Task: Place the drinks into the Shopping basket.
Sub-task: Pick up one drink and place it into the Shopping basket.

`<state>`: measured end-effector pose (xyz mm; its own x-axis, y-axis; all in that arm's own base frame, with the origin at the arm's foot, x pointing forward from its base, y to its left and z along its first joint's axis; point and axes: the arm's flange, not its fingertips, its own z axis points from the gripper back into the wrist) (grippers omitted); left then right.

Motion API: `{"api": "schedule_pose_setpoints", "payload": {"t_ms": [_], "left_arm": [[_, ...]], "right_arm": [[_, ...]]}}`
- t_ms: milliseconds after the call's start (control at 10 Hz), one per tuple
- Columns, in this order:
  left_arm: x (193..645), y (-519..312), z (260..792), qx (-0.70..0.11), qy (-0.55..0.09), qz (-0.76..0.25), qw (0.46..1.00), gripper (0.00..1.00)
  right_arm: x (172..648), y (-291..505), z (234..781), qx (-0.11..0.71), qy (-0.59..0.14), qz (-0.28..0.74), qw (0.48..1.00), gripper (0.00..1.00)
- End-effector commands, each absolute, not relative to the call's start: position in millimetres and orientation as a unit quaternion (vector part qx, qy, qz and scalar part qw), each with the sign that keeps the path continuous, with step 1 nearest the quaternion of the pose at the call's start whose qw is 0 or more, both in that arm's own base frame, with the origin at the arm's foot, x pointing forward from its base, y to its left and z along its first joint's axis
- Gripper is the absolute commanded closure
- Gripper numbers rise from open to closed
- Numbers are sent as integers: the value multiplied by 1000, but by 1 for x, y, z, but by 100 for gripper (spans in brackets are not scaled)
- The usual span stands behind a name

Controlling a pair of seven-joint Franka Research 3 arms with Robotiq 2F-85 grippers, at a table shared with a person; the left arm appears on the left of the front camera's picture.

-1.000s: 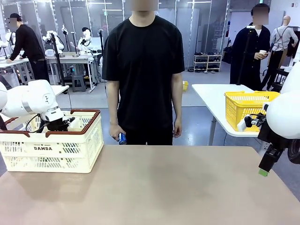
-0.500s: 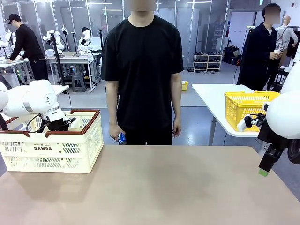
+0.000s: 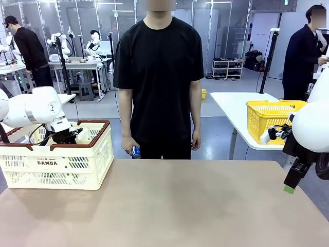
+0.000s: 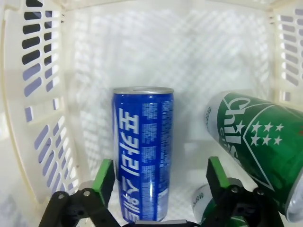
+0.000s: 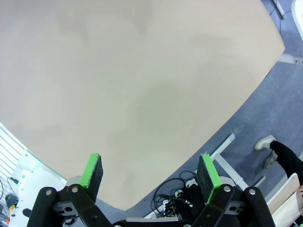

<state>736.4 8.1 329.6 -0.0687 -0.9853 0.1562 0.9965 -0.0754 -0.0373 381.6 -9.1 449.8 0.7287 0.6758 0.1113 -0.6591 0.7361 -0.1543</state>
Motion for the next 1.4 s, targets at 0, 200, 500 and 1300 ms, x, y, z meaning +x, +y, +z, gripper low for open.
{"api": "schedule_pose_setpoints", "payload": {"t_ms": [0, 200, 500, 1300], "left_arm": [[733, 7, 345, -69, -36, -738, 671, 0], [725, 3, 365, -63, -43, -747, 660, 0], [713, 4, 393, -37, -41, -748, 662, 0], [725, 3, 401, -37, -53, -743, 666, 0]], "right_arm": [[381, -7, 450, -52, -81, 353, 931, 0], [381, -7, 450, -52, -81, 353, 931, 0], [381, -7, 450, -52, -81, 353, 931, 0], [381, -7, 450, -52, -81, 353, 931, 0]]}}
